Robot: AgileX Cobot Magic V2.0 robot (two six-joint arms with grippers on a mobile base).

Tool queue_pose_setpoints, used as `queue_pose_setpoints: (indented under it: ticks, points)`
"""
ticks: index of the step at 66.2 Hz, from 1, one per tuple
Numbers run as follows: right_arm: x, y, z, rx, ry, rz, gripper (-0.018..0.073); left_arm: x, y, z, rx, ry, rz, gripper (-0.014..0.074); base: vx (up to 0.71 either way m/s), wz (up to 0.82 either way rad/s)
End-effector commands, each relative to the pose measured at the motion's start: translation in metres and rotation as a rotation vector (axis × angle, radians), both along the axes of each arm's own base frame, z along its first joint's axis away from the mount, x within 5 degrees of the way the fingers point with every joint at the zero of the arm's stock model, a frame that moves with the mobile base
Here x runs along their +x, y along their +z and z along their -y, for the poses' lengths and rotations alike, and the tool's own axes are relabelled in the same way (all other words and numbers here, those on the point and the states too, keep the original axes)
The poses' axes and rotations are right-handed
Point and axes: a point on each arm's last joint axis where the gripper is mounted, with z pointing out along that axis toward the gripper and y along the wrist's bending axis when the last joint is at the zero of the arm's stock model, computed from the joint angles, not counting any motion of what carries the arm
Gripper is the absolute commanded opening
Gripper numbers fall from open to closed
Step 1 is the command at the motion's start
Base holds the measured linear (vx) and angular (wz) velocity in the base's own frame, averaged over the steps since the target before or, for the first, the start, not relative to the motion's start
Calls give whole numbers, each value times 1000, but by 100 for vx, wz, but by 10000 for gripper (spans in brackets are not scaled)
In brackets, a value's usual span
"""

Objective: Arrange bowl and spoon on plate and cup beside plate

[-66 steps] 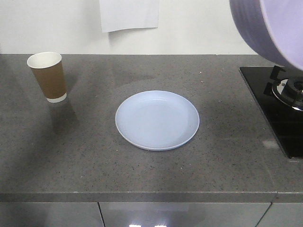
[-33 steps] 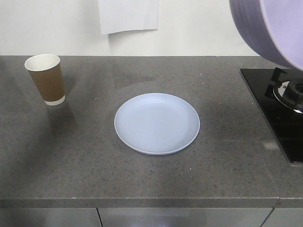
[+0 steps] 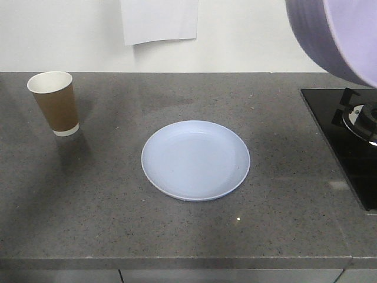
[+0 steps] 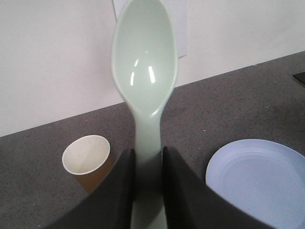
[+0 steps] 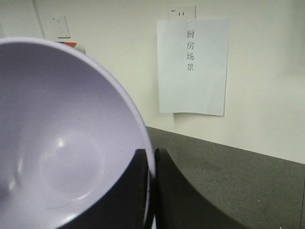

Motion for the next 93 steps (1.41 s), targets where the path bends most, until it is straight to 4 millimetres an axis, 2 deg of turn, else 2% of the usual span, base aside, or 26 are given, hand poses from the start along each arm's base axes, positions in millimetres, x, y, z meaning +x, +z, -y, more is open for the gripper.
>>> queue_pose_setpoints:
  ticks: [1, 93]
  points:
    - [-3, 13, -1, 48, -9, 71, -5, -7, 17, -2, -35, -8, 105, -6, 4, 0]
    - [-3, 13, -1, 48, -9, 71, -5, -7, 17, -2, -35, -8, 105, -6, 4, 0]
